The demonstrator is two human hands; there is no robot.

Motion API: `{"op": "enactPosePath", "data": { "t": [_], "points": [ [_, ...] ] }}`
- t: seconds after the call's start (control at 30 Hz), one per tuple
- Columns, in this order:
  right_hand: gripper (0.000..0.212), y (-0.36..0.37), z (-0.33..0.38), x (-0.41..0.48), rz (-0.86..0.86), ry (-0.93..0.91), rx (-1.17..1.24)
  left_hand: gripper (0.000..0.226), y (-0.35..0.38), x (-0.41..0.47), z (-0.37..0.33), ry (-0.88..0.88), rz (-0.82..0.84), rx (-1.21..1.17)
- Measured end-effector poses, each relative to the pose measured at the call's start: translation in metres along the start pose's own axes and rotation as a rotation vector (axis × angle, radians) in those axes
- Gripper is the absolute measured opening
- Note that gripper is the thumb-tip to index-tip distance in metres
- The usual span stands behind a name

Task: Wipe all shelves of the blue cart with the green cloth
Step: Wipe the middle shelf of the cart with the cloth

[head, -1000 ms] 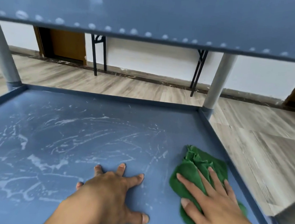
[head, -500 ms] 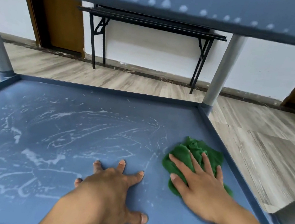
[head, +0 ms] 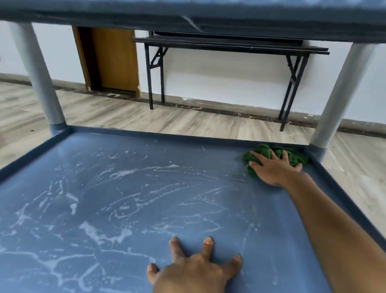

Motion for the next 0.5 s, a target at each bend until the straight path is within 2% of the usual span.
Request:
{"op": "enactPosePath", "data": {
  "t": [0.3,0.37,0.5],
  "points": [
    [0.06,-0.002,0.006,0.022,-0.001,-0.009,-0.006,0.051,-0.006,-0.005,0.001,-0.009,-0.024,-0.042],
    [0.06,-0.004,0.005,0.012,-0.016,-0.029,-0.021,0.059,-0.008,-0.007,-0.001,0.001,-0.018,-0.006],
    [0.06,0.002,0.005,-0.035,0.009,-0.1,-0.045,0.091,-0.004,-0.012,0.0,0.008,-0.054,0.004]
  ]
}}
Point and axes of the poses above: each hand's wrist, its own x-axis towards the middle knuckle, its own y-axis out of the palm, z = x × y, the point moved 10 cm from there along x, towards the middle knuckle, and after that the axes turned 7 degrees about -x, right-handed, at the moved point
